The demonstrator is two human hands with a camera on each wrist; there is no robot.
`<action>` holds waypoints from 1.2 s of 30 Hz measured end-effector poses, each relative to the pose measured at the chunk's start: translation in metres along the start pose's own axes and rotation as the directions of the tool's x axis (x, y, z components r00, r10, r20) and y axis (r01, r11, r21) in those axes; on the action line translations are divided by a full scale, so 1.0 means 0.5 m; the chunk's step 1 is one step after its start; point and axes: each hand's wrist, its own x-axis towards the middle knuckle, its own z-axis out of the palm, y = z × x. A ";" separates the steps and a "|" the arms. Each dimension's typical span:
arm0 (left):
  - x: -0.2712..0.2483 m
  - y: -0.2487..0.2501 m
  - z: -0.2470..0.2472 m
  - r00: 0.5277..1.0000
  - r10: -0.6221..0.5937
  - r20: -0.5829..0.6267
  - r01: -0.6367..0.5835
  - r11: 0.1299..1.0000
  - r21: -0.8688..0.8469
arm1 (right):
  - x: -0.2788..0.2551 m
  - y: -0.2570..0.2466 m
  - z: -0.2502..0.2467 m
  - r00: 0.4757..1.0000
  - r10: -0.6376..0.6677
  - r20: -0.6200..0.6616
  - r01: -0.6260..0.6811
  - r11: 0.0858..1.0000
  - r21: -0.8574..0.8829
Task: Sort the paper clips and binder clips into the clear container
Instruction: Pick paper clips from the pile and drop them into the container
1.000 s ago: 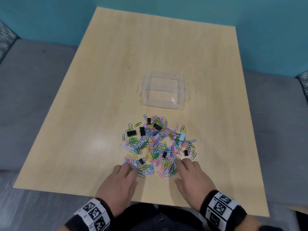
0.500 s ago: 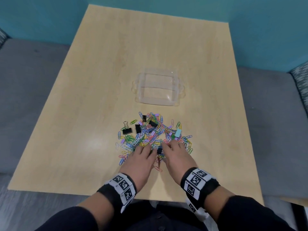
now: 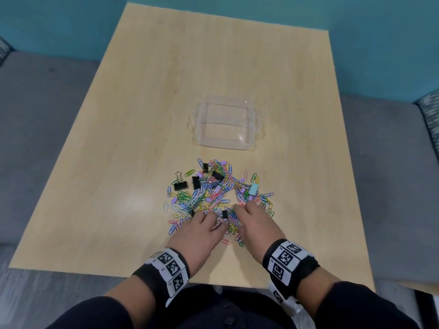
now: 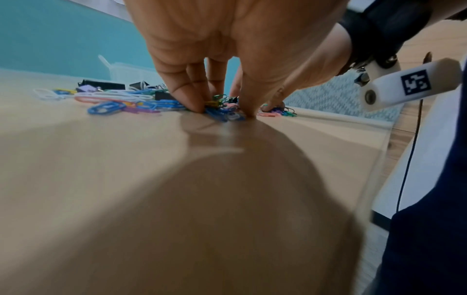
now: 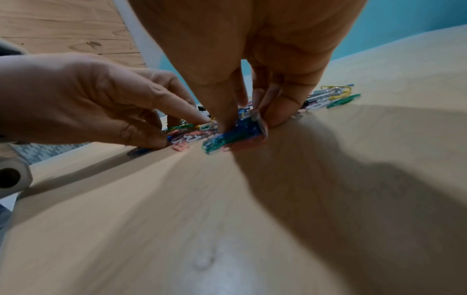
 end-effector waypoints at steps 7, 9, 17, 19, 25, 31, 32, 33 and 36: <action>0.013 -0.010 -0.009 1.000 0.021 0.003 -0.021 1.000 -0.013 | 0.003 0.003 -0.001 0.998 -0.023 0.062 0.029 0.995 -0.099; 0.016 -0.016 -0.006 1.000 0.008 -0.013 -0.009 0.998 -0.057 | 0.003 0.005 -0.003 0.998 -0.024 0.059 0.029 0.996 -0.085; 0.021 -0.024 -0.008 0.983 -0.182 -0.020 0.161 0.909 -0.385 | 0.017 0.002 -0.037 0.988 0.064 0.138 -0.073 0.995 0.061; 0.020 -0.025 -0.016 0.975 -0.221 0.000 0.194 0.854 -0.483 | 0.019 0.003 -0.051 0.984 0.080 0.156 -0.095 0.991 0.091; 0.025 -0.050 -0.061 0.924 -0.354 0.146 0.335 0.560 -0.758 | 0.026 0.029 -0.095 0.973 0.078 0.216 -0.144 0.939 0.311; 0.070 -0.095 -0.142 0.825 -0.360 0.435 0.470 0.012 -0.883 | 0.070 0.054 -0.143 0.929 0.150 0.340 -0.345 0.688 0.639; 0.085 -0.107 -0.154 0.823 -0.353 0.445 0.461 -0.044 -0.887 | 0.086 0.057 -0.154 0.929 0.149 0.338 -0.350 0.646 0.678; 0.101 -0.118 -0.166 0.820 -0.357 0.448 0.447 -0.090 -0.890 | 0.103 0.059 -0.169 0.934 0.145 0.326 -0.344 0.615 0.710; 0.164 -0.152 -0.199 0.798 -0.399 0.452 0.413 -0.185 -0.892 | 0.171 0.063 -0.219 0.951 0.170 0.257 -0.308 0.560 0.769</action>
